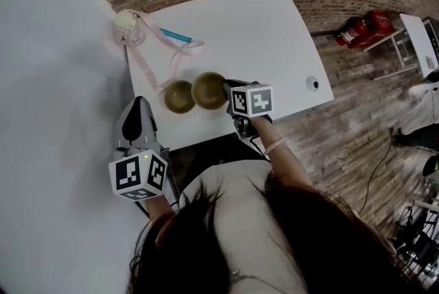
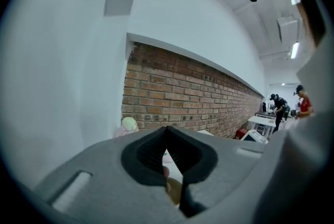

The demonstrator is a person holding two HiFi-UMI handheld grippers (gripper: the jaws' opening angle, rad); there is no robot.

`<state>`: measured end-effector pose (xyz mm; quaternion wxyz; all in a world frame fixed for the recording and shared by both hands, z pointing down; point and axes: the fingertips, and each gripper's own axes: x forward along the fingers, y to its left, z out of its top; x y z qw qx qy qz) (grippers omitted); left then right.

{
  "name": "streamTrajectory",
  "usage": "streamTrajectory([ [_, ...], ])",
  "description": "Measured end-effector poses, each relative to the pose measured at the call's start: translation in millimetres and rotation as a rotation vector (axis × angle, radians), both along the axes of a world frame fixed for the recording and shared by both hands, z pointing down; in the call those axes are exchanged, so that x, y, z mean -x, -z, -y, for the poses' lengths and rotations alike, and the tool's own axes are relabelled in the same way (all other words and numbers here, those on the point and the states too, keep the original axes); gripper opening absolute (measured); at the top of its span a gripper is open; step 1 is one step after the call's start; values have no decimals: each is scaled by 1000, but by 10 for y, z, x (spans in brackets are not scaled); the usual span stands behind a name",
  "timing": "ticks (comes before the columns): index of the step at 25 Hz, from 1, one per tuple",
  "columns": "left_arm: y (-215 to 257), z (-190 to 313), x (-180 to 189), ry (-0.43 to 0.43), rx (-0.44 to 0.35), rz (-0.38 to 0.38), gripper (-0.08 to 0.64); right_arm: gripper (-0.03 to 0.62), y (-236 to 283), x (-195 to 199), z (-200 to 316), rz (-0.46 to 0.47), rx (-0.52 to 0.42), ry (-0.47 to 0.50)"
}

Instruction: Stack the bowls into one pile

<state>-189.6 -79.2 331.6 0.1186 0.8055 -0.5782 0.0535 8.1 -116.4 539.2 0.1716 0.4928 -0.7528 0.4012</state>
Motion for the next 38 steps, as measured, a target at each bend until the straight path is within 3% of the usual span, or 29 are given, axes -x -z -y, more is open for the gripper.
streamTrajectory([
  [38,-58,-124,598,185,9,8,1,25,-102,778,200,46,21,169],
])
